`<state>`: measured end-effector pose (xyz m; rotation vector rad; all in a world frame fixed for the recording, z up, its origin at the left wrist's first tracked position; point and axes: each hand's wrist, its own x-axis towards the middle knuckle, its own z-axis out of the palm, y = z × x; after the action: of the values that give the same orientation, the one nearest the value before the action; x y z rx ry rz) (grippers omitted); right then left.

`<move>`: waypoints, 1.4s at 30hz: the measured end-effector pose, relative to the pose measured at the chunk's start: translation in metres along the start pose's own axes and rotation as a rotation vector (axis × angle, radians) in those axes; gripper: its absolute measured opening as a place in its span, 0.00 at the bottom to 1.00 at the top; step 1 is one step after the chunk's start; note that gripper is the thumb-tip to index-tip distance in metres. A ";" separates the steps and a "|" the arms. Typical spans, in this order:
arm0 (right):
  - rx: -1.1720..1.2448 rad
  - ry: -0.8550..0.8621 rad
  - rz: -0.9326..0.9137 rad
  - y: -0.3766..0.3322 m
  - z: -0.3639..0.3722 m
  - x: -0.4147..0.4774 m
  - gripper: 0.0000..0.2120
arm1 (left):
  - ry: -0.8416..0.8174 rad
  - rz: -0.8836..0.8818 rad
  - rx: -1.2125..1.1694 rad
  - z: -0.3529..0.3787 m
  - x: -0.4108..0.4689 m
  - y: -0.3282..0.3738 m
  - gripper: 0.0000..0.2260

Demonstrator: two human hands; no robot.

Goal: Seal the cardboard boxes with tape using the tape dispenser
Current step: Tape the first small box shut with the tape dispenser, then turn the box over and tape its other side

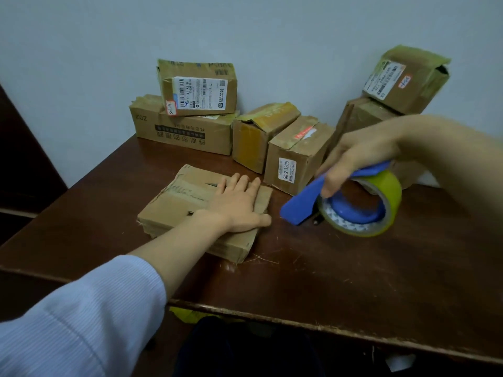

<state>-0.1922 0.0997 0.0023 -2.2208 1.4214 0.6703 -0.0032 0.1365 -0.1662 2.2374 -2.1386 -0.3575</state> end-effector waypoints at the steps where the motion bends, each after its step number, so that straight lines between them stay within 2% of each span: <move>1: 0.017 0.061 -0.013 0.004 0.005 -0.001 0.32 | 0.003 0.005 0.025 0.000 0.003 0.001 0.42; 5: -0.024 0.360 0.081 0.034 0.058 0.002 0.51 | 0.036 -0.027 0.139 0.003 0.004 0.011 0.43; 7: -0.147 0.455 0.157 0.046 0.091 0.015 0.54 | 0.022 -0.055 0.153 0.001 0.004 0.013 0.42; 11: -0.298 0.660 0.210 0.060 0.142 0.039 0.53 | 0.059 -0.116 0.104 0.005 0.002 0.025 0.40; 14: -0.314 0.808 0.221 0.061 0.160 0.053 0.50 | 0.054 -0.207 0.032 0.008 0.001 0.032 0.40; 17: -0.324 1.008 0.124 0.050 0.169 0.058 0.41 | 0.076 -0.220 -0.279 -0.007 -0.001 0.029 0.37; 19: -0.261 1.113 -0.026 0.032 0.169 0.056 0.33 | 0.189 -0.220 -0.519 -0.020 -0.006 0.017 0.31; 20: -0.161 1.109 -0.111 0.018 0.167 0.055 0.27 | 0.258 -0.235 -0.559 -0.026 -0.010 0.007 0.29; 22: 0.181 0.911 -0.202 -0.016 0.158 0.053 0.21 | 0.357 -0.314 -0.484 -0.029 -0.018 -0.017 0.28; 25: 0.772 0.444 -0.046 -0.051 0.140 0.079 0.26 | 0.323 -0.505 -0.292 -0.017 -0.039 -0.048 0.35; 27: 0.967 0.336 0.025 -0.065 0.133 0.102 0.34 | 0.281 -0.607 -0.309 -0.009 -0.053 -0.056 0.45; 30: 0.899 0.360 0.045 -0.080 0.129 0.121 0.49 | 0.240 -0.663 -0.435 -0.008 -0.055 -0.057 0.55; 32: 0.790 0.400 0.075 -0.087 0.129 0.126 0.53 | 0.216 -0.688 -0.437 -0.012 -0.050 -0.055 0.59; 34: 0.721 0.443 0.105 -0.090 0.128 0.128 0.53 | 0.216 -0.707 -0.402 -0.014 -0.048 -0.054 0.59; 37: 0.637 0.485 0.118 -0.088 0.127 0.133 0.48 | 0.241 -0.726 -0.378 -0.011 -0.043 -0.061 0.50; 39: 0.579 0.530 0.071 -0.078 0.127 0.138 0.40 | 0.285 -0.720 -0.397 -0.009 -0.043 -0.073 0.39; 42: 0.621 0.589 -0.006 -0.065 0.128 0.141 0.26 | 0.394 -0.649 -0.493 -0.006 -0.049 -0.090 0.20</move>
<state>-0.1032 0.0984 -0.1783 -1.9619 1.5905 -0.4361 0.0845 0.1896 -0.1688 2.3614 -0.9730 -0.3600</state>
